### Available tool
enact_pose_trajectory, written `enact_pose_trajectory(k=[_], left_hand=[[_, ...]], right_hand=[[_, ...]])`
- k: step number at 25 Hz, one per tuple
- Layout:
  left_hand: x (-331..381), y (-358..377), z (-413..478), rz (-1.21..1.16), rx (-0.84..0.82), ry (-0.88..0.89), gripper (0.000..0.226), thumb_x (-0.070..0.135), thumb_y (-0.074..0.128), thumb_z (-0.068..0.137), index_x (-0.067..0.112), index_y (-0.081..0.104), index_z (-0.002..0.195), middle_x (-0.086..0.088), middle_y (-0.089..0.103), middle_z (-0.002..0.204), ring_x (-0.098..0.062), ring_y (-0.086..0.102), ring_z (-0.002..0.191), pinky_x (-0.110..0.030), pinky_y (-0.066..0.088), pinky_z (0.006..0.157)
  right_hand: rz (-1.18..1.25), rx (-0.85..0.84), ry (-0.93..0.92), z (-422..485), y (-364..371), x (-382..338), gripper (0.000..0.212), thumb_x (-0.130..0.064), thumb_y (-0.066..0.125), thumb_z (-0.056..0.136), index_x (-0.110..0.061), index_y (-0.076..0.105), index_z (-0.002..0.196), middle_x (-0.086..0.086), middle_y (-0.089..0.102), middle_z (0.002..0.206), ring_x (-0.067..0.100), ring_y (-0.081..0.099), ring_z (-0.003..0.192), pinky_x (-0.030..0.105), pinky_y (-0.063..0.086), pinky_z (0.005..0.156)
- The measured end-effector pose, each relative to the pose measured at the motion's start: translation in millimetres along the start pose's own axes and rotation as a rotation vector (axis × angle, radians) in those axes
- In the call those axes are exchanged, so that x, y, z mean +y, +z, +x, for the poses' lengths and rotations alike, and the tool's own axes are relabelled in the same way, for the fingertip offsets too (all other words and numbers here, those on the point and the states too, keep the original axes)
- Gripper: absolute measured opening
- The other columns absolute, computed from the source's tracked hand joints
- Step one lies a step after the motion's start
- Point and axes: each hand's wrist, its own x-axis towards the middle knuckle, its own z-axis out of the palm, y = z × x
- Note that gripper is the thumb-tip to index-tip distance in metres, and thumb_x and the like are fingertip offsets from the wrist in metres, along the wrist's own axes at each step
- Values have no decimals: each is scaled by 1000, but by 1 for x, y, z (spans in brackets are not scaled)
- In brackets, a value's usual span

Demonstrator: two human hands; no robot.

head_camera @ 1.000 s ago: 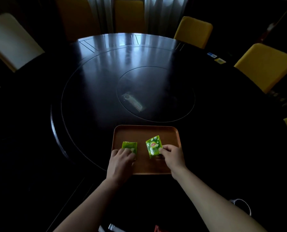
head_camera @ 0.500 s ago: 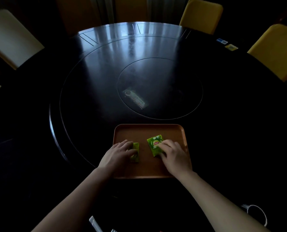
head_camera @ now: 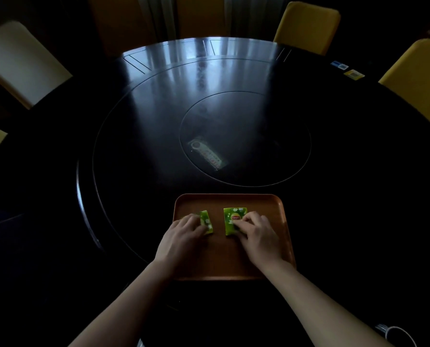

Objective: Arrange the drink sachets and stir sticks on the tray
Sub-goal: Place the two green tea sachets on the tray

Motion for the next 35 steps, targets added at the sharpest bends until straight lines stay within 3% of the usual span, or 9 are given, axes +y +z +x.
enact_pose_trajectory(k=[4, 7, 13, 20, 22, 25, 28, 31, 35], left_hand=[[14, -11, 15, 43, 17, -163, 58, 45, 37, 81, 17, 63, 124, -10, 65, 116, -31, 62, 102, -43, 53, 79], [10, -13, 9, -12, 58, -136, 53, 41, 39, 81, 16, 67, 118, -8, 67, 117, -30, 62, 106, -43, 54, 80], [5, -6, 5, 34, 53, -94, 44, 40, 40, 83, 19, 72, 105, -11, 68, 111, -32, 66, 97, -41, 57, 76], [-18, 7, 22, -201, 85, -133, 16, 42, 68, 80, 35, 68, 94, 0, 58, 100, -27, 54, 92, -40, 50, 73], [-20, 13, 25, -211, 76, -142, 17, 40, 72, 79, 36, 66, 94, 0, 57, 98, -26, 53, 90, -41, 50, 72], [-24, 17, 27, -219, 108, -143, 26, 38, 64, 80, 38, 61, 106, -3, 60, 103, -29, 55, 92, -41, 50, 75], [-31, 17, 20, -206, 86, -121, 36, 38, 56, 83, 39, 61, 119, -7, 62, 123, -32, 58, 104, -41, 48, 83], [-35, 12, 18, -164, 21, -130, 34, 39, 59, 85, 41, 64, 118, -5, 59, 132, -33, 55, 111, -41, 47, 90], [-33, 8, 21, -175, -2, -157, 42, 48, 39, 85, 40, 66, 116, -5, 59, 134, -32, 54, 114, -41, 45, 93]], right_hand=[[-32, -10, -42, 6, 1, -7, 30, -30, 67, 88, -35, 66, 117, -5, 56, 106, 21, 51, 93, 34, 49, 64], [5, 8, -57, 9, 0, -8, 29, -36, 60, 92, -31, 66, 120, -4, 58, 106, 21, 51, 93, 35, 50, 65], [-72, 14, -32, 17, 4, -17, 29, -28, 73, 83, -25, 69, 111, 0, 60, 101, 22, 54, 89, 31, 46, 64], [-66, 11, -62, 32, 11, -28, 27, -27, 67, 85, -23, 67, 112, 1, 59, 103, 23, 52, 91, 37, 46, 71], [-64, 14, -72, 34, 13, -29, 27, -27, 68, 85, -22, 68, 112, 2, 59, 103, 24, 53, 91, 37, 46, 71], [-19, 29, -78, 36, 16, -28, 31, -24, 70, 84, -20, 68, 115, 2, 60, 103, 24, 53, 91, 37, 46, 72], [9, 34, -86, 36, 18, -27, 34, -24, 70, 84, -20, 67, 118, 2, 59, 102, 23, 52, 91, 37, 47, 73], [-28, 38, -87, 38, 21, -28, 34, -26, 72, 83, -21, 67, 117, 3, 58, 100, 24, 52, 90, 38, 46, 71], [-37, 47, -76, 44, 21, -33, 32, -26, 73, 82, -20, 69, 114, 5, 59, 99, 25, 54, 89, 37, 44, 69]])
